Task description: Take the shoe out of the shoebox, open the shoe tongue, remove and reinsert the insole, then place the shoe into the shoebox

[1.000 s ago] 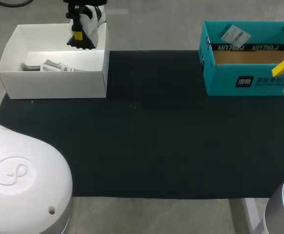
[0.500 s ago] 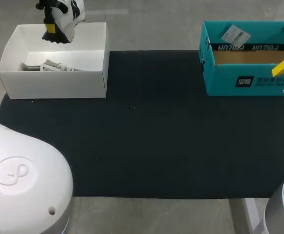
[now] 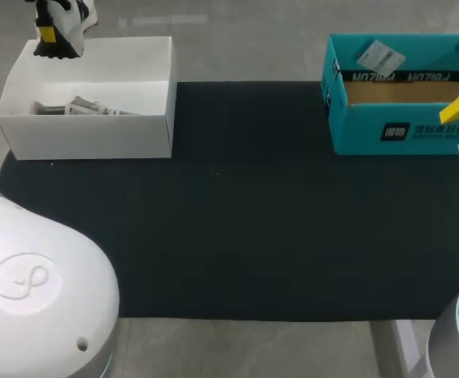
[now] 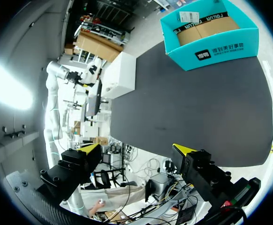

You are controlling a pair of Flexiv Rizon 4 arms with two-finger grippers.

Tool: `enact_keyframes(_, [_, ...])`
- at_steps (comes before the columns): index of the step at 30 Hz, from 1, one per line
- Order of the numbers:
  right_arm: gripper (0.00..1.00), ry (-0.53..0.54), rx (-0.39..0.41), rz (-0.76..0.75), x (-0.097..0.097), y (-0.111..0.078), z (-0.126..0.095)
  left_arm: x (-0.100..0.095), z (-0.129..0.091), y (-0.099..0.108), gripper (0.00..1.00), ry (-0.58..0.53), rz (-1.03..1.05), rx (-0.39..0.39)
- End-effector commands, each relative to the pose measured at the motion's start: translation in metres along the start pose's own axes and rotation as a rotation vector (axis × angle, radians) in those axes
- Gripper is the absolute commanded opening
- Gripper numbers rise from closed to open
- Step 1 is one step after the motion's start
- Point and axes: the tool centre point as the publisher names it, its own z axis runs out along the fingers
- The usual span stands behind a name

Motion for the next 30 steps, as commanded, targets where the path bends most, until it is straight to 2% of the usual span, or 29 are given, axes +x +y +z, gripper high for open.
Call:
enact_keyframes(1, [1.0, -0.002, 0.0, 0.001, 0.0, 0.0, 0.0, -0.011, -0.006, 0.018, 0.0, 0.051, -0.013, 0.02])
enact_keyframes(20, [1.0, -0.002, 0.0, 0.001, 0.0, 0.0, 0.0, -0.011, -0.006, 0.018, 0.0, 0.051, -0.013, 0.02])
enact_keyframes(22, [1.0, -0.002, 0.0, 0.001, 0.0, 0.0, 0.0, -0.014, 0.001, 0.016, 0.0, 0.038, 0.021, -0.018])
enact_keyframes(23, [1.0, -0.002, 0.0, 0.001, 0.0, 0.0, 0.0, -0.017, 0.001, 0.019, 0.0, 0.038, 0.038, 0.017])
enact_keyframes(25, [1.0, -0.002, 0.0, 0.001, 0.0, 0.0, 0.0, -0.022, 0.002, 0.024, 0.0, 0.016, 0.052, -0.018])
enact_keyframes(26, [1.0, -0.002, 0.0, 0.001, 0.0, 0.0, 0.0, -0.024, 0.001, 0.027, 0.0, 0.011, 0.053, 0.0])
enact_keyframes(30, [1.0, -0.002, 0.0, 0.001, 0.0, 0.0, 0.0, -0.036, 0.0, 0.039, 0.0, -0.009, 0.11, -0.055])
